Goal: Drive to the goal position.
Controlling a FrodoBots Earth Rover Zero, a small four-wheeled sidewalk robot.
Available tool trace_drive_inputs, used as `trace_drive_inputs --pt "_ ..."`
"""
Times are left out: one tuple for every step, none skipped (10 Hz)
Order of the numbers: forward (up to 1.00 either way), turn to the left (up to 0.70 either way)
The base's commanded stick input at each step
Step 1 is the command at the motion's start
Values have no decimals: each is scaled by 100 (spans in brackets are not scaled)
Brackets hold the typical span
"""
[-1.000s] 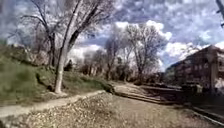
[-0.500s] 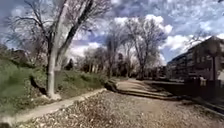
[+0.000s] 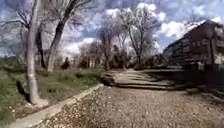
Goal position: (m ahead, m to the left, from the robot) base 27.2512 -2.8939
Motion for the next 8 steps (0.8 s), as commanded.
trace_drive_inputs --pt "70 -35" --pt "70 -35" --pt "70 -35" --pt "70 -35" --pt "70 -35" --pt "70 -35" --pt "70 -26" --pt "70 -16"
